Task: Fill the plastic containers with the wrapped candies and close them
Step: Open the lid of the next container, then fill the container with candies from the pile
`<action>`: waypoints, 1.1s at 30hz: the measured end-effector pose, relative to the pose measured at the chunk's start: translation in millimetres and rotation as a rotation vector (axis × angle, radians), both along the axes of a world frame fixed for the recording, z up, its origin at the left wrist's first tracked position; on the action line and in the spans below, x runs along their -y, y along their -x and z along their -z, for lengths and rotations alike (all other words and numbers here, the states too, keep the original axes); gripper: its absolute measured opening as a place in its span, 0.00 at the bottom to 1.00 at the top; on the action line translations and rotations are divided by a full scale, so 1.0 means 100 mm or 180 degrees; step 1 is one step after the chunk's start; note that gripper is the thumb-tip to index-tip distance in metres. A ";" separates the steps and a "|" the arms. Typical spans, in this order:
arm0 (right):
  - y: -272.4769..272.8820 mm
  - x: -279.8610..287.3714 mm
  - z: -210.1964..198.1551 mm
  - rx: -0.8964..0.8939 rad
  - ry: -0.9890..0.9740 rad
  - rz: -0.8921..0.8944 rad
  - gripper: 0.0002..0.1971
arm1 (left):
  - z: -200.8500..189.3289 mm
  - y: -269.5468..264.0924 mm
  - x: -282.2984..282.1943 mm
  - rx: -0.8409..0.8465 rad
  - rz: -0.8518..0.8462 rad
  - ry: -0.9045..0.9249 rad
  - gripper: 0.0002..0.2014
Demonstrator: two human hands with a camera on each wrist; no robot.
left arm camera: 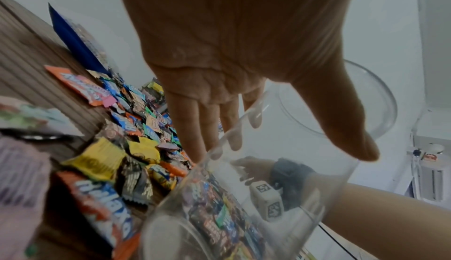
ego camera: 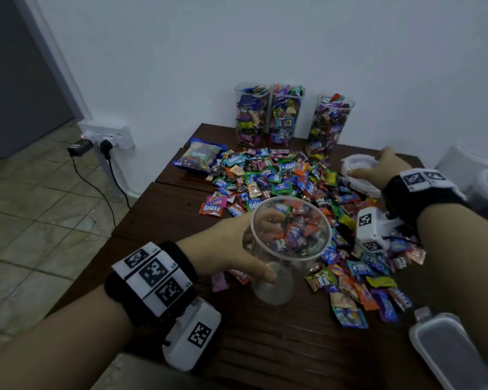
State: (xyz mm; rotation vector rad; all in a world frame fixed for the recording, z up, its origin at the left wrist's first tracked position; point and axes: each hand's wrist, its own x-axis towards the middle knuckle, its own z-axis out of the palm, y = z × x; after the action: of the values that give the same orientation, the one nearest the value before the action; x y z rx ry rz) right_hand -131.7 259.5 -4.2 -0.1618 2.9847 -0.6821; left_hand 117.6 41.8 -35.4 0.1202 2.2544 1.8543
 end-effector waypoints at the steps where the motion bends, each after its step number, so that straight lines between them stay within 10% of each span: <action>1: 0.08 -0.01 0.06 0.0082 -0.0078 0.0102 0.42 | 0.00 0.00 0.00 -0.0015 -0.0013 0.0018 0.45; 24: 0.18 0.11 0.25 0.0116 -0.0869 0.0038 0.39 | 0.02 0.00 0.06 0.0119 0.0136 0.0209 0.45; 33: -0.13 0.46 0.13 -0.0060 -0.0879 -0.0827 0.39 | -0.33 0.33 0.65 0.0271 0.0081 0.2276 0.37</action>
State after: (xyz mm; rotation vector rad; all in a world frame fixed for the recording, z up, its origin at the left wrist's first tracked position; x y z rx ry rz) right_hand -118.5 213.8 -17.4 -0.5264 2.9576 -0.2398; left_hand 85.1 -23.2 -2.3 -0.0483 2.6712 0.9225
